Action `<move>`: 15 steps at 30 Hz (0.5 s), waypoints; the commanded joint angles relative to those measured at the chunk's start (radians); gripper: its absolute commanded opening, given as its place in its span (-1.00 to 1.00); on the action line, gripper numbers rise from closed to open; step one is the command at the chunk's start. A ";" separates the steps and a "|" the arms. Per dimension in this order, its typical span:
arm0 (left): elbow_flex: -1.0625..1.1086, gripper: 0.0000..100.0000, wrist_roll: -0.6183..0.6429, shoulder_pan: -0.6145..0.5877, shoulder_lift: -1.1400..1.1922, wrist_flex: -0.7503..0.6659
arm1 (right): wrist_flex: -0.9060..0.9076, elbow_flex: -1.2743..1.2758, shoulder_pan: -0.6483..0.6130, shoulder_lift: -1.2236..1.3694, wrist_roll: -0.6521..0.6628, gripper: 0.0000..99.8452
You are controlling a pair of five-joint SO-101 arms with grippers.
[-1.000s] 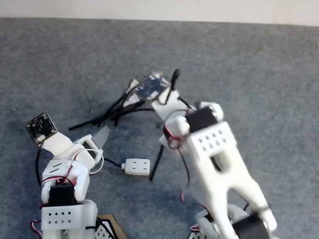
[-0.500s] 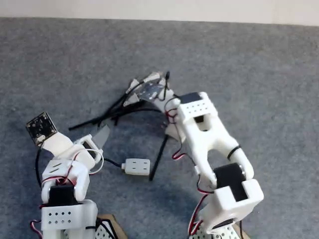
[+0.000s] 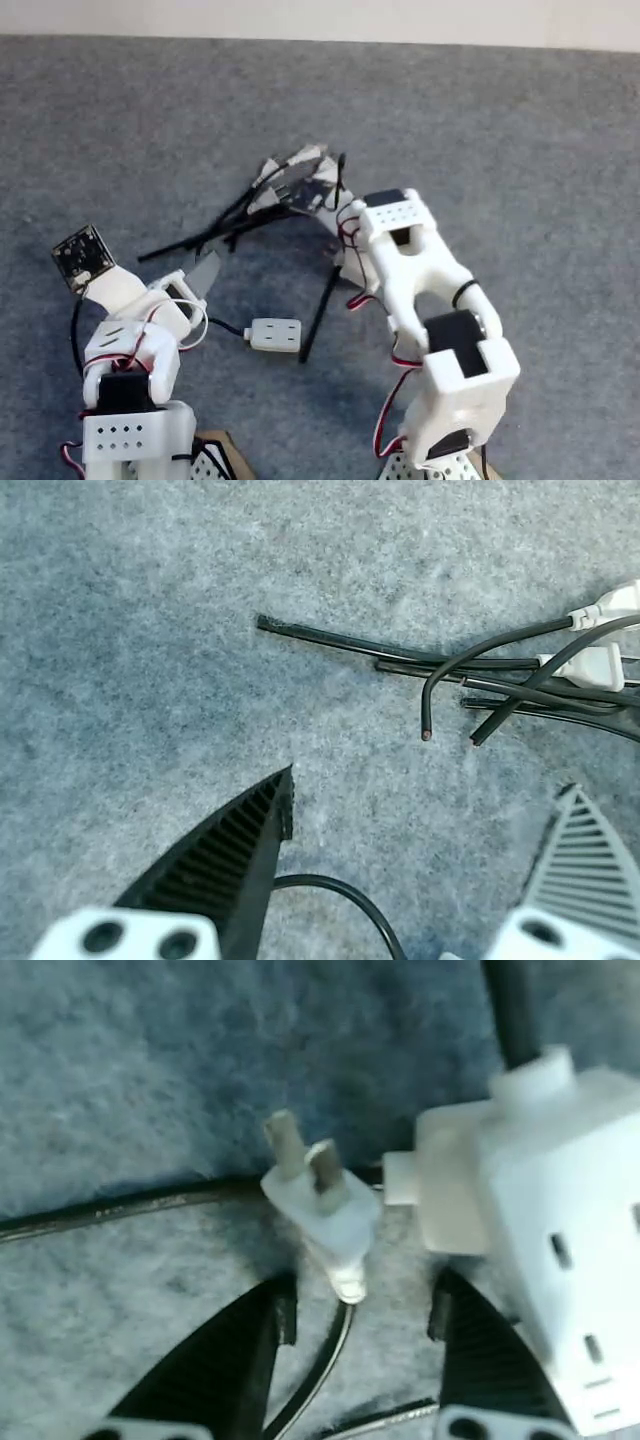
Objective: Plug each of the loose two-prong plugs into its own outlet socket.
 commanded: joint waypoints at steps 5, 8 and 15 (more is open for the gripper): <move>-0.015 -0.23 -0.011 0.018 -0.004 -0.003 | -0.145 -0.031 -0.024 -0.002 -0.061 -0.64; -0.015 -0.23 -0.011 0.018 -0.004 -0.003 | -0.147 -0.033 -0.024 -0.004 -0.063 -0.97; -0.013 -0.23 -0.011 0.018 -0.004 -0.003 | 0.110 -0.082 -0.045 -0.004 -0.123 -0.99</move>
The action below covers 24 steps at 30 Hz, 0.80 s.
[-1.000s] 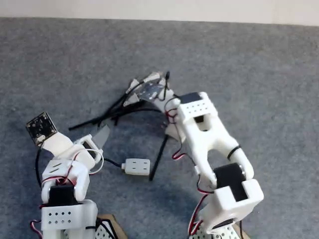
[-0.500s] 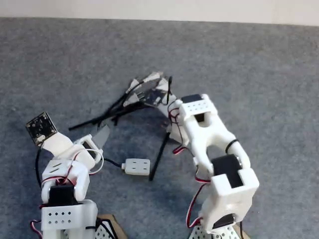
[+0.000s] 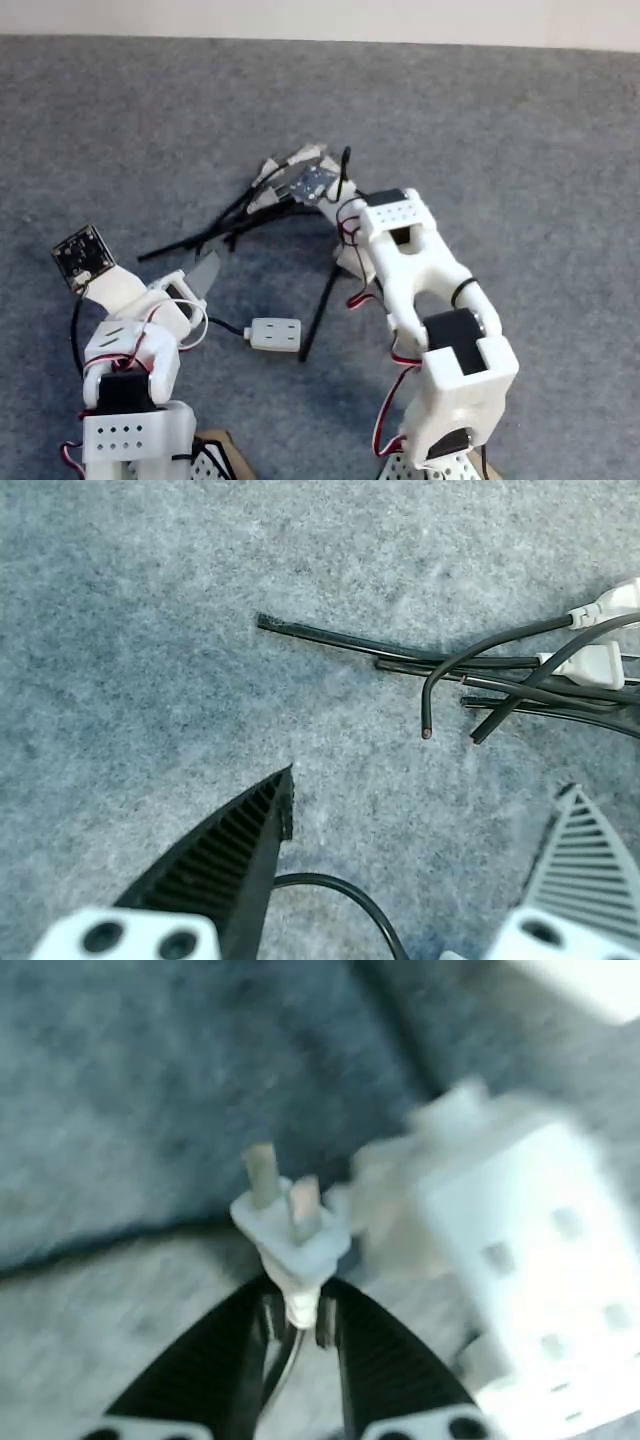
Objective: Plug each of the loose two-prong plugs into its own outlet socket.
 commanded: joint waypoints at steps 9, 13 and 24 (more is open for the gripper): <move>-0.013 -0.23 -0.008 0.018 -0.004 0.000 | 0.328 -0.166 -0.041 -0.008 -0.252 -0.99; -0.013 -0.23 -0.008 0.018 -0.004 0.002 | 0.231 -0.131 -0.041 -0.007 -0.258 -0.95; -0.013 -0.23 -0.008 0.019 -0.004 0.000 | 0.010 -0.008 -0.041 -0.007 -0.305 -0.65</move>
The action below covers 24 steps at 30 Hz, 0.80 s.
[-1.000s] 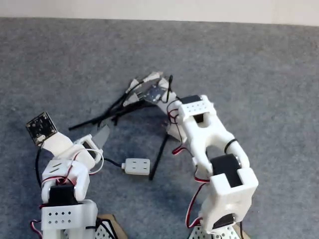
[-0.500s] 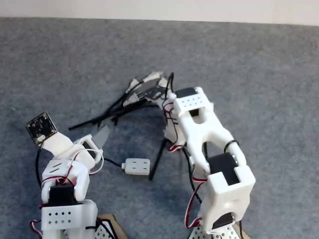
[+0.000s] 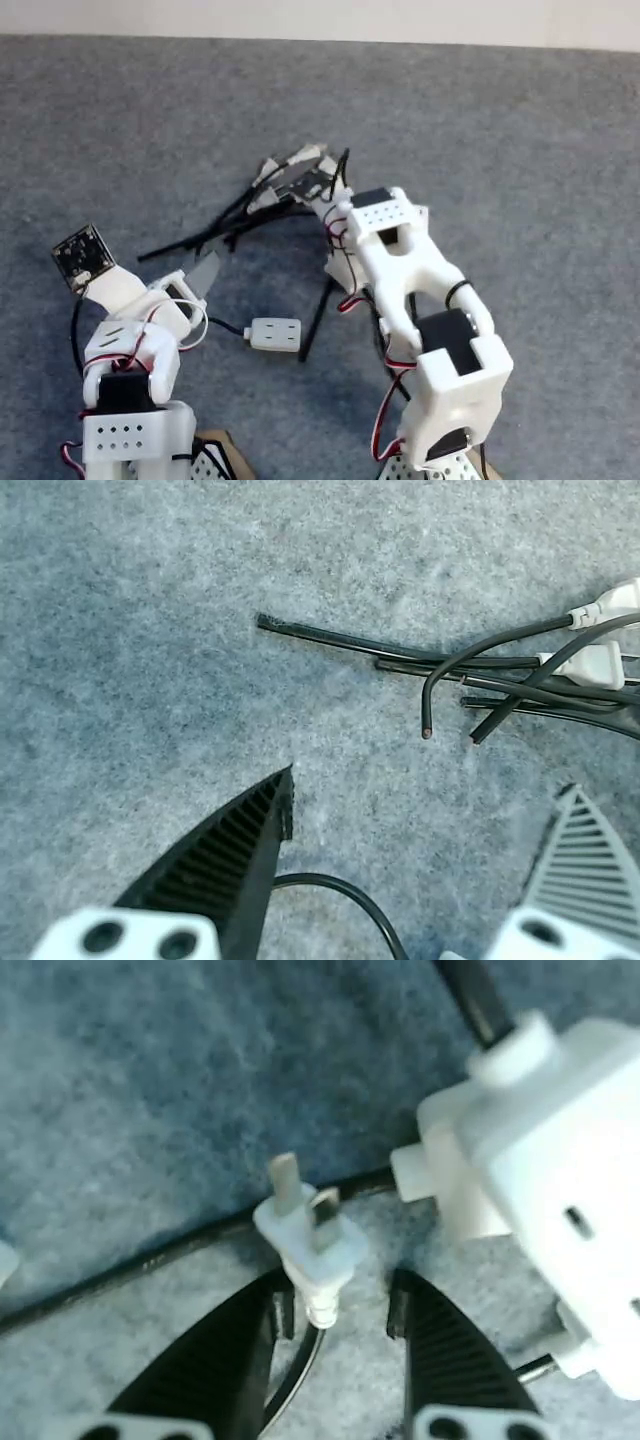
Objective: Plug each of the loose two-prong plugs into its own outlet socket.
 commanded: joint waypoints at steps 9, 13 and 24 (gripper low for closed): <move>-0.013 -0.23 -0.008 0.019 -0.004 0.000 | -0.050 0.025 -0.002 -0.018 -0.072 -0.94; -0.013 -0.23 -0.008 0.019 -0.004 0.000 | -0.045 0.035 -0.004 -0.015 -0.072 -0.99; -0.041 -0.23 -0.014 0.018 -0.002 0.005 | 0.038 0.033 -0.074 -0.202 -0.123 -0.99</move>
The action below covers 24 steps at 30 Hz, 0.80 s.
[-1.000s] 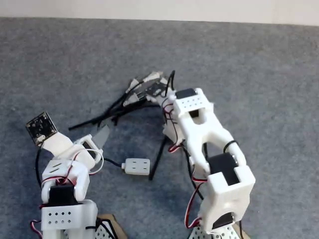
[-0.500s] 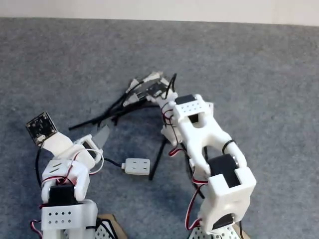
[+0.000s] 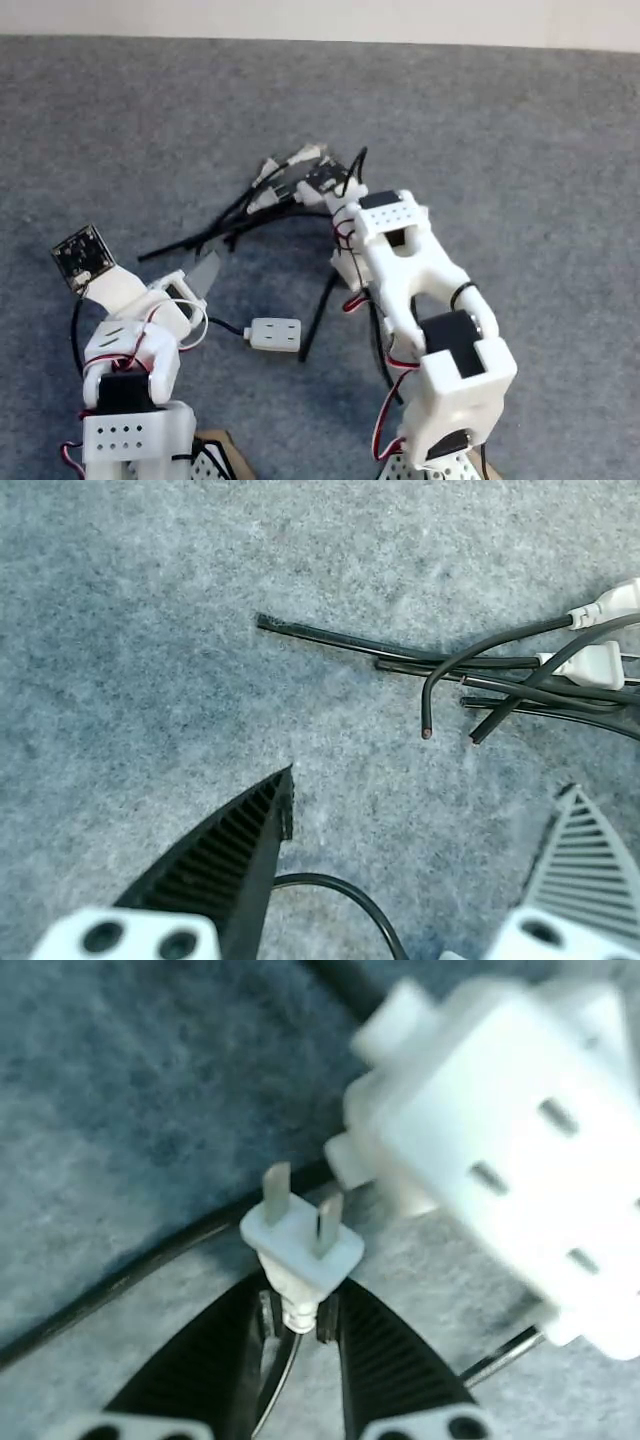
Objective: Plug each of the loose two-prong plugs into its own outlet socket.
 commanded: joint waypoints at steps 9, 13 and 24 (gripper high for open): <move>-0.427 -0.23 -0.146 0.048 0.375 0.253 | -0.005 0.229 -0.303 -0.659 -0.075 -0.99; -0.753 -0.23 -0.229 0.036 0.720 0.448 | -0.183 0.458 -0.367 -0.823 -0.083 -0.99; -1.132 -0.13 -0.420 0.094 0.877 0.698 | -0.455 0.773 -0.374 -0.960 -0.144 -0.99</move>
